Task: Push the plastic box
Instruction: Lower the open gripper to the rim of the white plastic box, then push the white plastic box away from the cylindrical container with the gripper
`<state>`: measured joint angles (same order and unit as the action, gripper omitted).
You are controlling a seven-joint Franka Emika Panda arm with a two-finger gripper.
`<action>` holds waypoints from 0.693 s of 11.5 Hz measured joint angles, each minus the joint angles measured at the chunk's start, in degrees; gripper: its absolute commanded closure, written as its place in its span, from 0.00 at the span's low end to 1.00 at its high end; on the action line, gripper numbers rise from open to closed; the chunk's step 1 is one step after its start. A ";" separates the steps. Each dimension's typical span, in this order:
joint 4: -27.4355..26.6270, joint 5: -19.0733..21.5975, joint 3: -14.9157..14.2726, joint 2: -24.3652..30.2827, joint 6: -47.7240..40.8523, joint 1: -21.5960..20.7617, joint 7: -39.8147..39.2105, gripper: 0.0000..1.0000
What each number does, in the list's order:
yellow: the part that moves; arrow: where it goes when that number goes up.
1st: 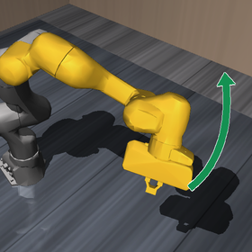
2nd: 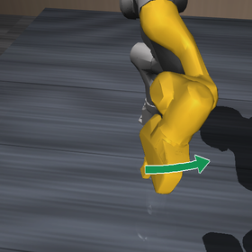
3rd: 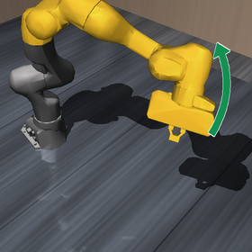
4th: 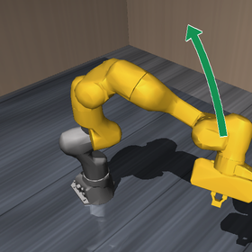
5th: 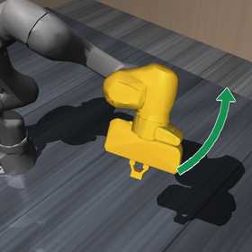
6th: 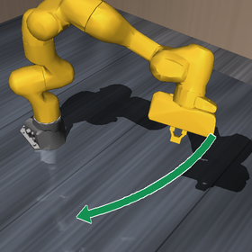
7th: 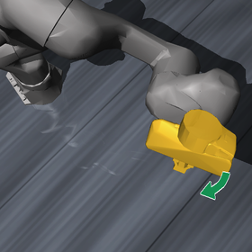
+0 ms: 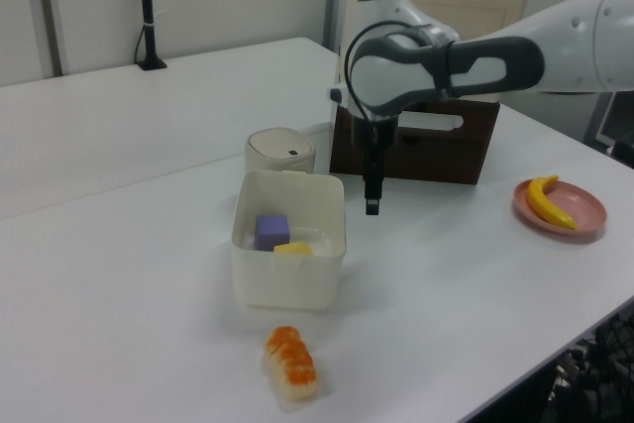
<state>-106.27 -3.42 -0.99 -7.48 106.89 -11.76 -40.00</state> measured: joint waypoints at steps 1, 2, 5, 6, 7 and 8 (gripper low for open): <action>-0.16 -0.38 0.00 -0.56 0.01 -0.33 0.00 0.00; -0.40 -0.53 0.00 -0.79 0.01 -0.44 0.00 0.00; -1.28 -1.81 0.00 -0.98 0.01 -0.56 -0.02 0.00; -1.51 -2.04 0.00 -1.31 0.06 -0.84 -0.02 0.00; -1.63 -2.07 0.01 -1.72 0.27 -1.24 -0.02 0.00; -1.65 -2.11 0.01 -2.08 0.65 -1.50 -0.02 0.00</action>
<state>-107.91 -5.54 -0.98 -9.56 107.55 -13.26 -40.02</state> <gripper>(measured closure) 0.000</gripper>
